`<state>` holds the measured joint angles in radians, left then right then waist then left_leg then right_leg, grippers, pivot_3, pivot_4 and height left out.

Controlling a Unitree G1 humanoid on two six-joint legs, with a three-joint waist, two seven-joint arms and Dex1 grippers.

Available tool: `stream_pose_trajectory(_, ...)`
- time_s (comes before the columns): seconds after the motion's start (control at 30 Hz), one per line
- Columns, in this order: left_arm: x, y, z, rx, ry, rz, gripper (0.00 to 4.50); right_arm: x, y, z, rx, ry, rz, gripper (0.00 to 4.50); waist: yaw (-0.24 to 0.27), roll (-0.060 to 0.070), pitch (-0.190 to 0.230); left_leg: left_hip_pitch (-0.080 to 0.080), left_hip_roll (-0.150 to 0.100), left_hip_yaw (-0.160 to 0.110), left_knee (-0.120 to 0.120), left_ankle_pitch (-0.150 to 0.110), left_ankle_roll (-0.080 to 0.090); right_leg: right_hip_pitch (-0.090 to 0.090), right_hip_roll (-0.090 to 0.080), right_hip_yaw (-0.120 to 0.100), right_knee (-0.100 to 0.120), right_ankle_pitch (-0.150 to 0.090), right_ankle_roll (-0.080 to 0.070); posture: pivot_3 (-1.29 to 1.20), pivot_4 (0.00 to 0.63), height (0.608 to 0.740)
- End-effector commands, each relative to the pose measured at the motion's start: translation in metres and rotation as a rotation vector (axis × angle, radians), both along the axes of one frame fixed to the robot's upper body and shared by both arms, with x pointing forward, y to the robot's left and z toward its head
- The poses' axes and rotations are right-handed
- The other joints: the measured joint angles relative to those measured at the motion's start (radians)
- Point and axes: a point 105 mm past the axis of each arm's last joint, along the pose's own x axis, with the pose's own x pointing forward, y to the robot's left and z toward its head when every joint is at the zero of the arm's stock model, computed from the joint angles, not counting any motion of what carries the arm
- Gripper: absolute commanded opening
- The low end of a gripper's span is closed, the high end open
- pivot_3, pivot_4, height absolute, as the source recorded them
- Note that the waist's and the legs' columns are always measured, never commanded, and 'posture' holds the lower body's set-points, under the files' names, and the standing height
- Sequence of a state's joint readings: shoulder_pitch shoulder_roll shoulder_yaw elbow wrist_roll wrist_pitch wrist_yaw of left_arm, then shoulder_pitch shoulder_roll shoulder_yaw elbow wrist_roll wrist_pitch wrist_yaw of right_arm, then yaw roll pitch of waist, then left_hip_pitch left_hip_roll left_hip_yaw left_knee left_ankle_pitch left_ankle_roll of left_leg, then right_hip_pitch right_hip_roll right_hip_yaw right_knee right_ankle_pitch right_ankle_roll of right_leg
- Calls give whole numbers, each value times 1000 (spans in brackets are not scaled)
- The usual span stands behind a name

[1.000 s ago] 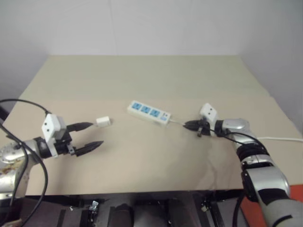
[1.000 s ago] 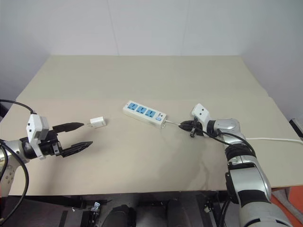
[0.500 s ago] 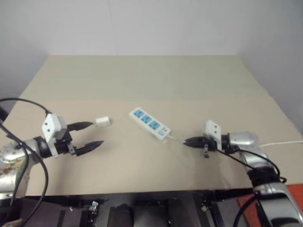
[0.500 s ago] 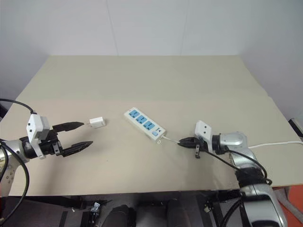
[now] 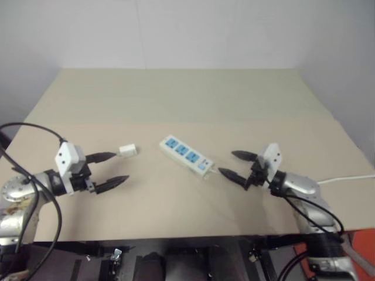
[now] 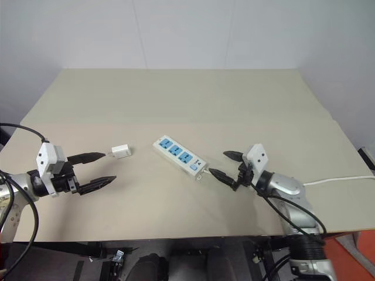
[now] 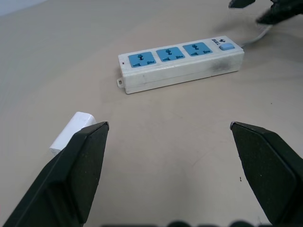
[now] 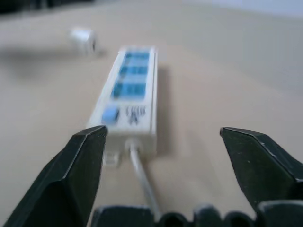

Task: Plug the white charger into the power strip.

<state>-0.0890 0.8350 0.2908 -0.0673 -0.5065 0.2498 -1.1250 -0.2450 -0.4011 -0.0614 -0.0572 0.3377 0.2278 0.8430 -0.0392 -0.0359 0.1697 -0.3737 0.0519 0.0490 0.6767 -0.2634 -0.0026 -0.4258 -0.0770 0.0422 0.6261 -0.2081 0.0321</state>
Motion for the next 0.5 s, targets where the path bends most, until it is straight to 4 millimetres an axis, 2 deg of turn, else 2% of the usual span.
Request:
stream_pose_trajectory(0.03, 3, -4, 8, 17, -47, -18, 4500, -7, 13, 6, 35, -16, 3, 4468, 2, 0, 0, 0, 0, 0, 0, 0, 0, 0, 0, 0, 0, 0, 0, 0, 150, 740)
stream_pose_trajectory(0.17, 4, -6, 8, 17, -49, -27, 4500, -14, 29, 2, 42, -22, 28, 4468, 3, 0, 0, -1, 0, 0, 0, 0, 0, 0, 0, 0, 0, 0, 0, 0, 150, 740)
stream_pose_trajectory(0.5, 1, -5, 5, 24, -48, -18, 4500, -2, 46, -18, -6, -30, -20, 4468, -1, 0, 0, 0, 0, 0, 0, 0, 0, 0, 0, 0, 0, 0, 0, 0, 150, 740)
